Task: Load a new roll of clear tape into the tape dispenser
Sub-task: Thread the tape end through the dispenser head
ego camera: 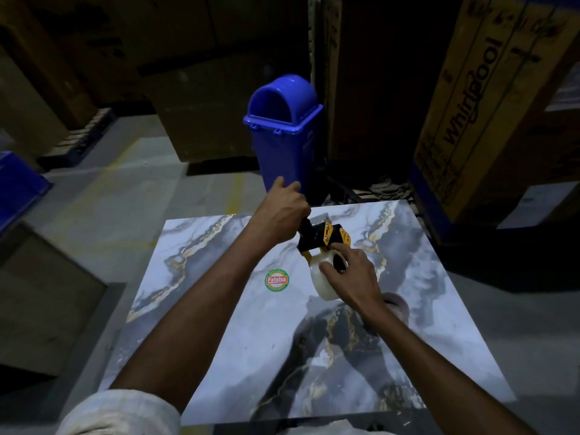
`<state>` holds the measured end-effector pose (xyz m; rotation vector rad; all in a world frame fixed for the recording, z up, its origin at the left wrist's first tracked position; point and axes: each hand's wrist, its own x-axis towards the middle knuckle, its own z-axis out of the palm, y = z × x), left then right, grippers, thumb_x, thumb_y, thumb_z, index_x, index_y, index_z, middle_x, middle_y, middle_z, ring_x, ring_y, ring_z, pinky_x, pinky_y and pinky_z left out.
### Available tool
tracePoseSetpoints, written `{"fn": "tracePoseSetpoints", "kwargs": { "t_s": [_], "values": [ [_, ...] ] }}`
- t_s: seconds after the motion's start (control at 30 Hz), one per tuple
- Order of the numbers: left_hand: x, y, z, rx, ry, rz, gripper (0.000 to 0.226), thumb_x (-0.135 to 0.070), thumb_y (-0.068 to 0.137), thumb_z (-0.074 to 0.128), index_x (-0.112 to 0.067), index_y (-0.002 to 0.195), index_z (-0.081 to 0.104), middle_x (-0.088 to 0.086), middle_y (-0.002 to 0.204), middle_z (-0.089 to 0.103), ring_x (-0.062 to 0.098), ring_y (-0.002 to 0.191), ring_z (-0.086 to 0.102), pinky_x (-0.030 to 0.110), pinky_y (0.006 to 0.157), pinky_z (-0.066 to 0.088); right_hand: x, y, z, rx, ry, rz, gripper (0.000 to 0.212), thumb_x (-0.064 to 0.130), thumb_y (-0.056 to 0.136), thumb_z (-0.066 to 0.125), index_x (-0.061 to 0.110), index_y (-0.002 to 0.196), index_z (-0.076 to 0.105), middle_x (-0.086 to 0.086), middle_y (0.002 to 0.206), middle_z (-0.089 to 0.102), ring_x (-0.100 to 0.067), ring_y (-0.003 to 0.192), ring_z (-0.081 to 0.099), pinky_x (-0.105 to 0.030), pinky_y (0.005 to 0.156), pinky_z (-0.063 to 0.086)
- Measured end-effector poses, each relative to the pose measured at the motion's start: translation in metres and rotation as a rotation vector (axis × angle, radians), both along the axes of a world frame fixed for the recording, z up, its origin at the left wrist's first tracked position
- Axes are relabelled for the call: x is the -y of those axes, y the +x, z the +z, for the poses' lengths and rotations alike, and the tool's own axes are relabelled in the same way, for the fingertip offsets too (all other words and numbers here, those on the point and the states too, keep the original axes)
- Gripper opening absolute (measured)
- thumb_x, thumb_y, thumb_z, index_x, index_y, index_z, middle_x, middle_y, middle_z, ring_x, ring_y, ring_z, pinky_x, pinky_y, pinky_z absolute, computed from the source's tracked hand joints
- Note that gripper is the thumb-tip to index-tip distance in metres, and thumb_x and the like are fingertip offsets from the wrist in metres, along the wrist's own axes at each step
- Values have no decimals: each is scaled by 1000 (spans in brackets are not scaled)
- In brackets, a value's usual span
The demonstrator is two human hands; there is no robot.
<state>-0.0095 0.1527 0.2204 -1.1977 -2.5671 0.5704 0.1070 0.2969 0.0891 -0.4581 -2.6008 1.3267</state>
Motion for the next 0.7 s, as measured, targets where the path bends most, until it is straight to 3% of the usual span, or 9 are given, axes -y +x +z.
{"fn": "tracePoseSetpoints", "kwargs": {
  "t_s": [0.2, 0.33, 0.47, 0.7],
  "values": [
    [-3, 0, 1, -8, 21, -12, 23, -6, 86, 59, -22, 94, 74, -4, 93, 69, 23, 101, 50, 37, 82, 31, -8, 0, 6, -246, 424, 95, 32, 40, 77, 73, 22, 104, 76, -1, 99, 63, -27, 100, 51, -40, 77, 49],
    [-4, 1, -1, 25, 61, 26, 21, -9, 91, 59, -21, 102, 72, -2, 101, 69, 24, 106, 51, 36, 80, 31, -12, -7, 12, -270, 482, 152, 16, 28, 82, 75, 21, 95, 82, -3, 94, 70, -28, 94, 56, -36, 72, 53],
    [-1, 2, -3, 41, 91, 66, 21, -10, 92, 62, -20, 107, 72, 0, 104, 69, 24, 107, 51, 34, 78, 33, -11, -11, 18, -279, 557, 184, 9, 28, 81, 78, 22, 85, 83, -3, 87, 70, -29, 91, 59, -32, 64, 49],
    [3, 3, -7, 58, 121, 77, 23, -11, 93, 62, -19, 112, 73, 0, 106, 70, 24, 109, 52, 34, 77, 33, -5, -17, 26, -240, 693, 227, 16, 29, 83, 73, 15, 82, 79, -7, 82, 64, -32, 93, 58, -38, 58, 54]
  ]
}}
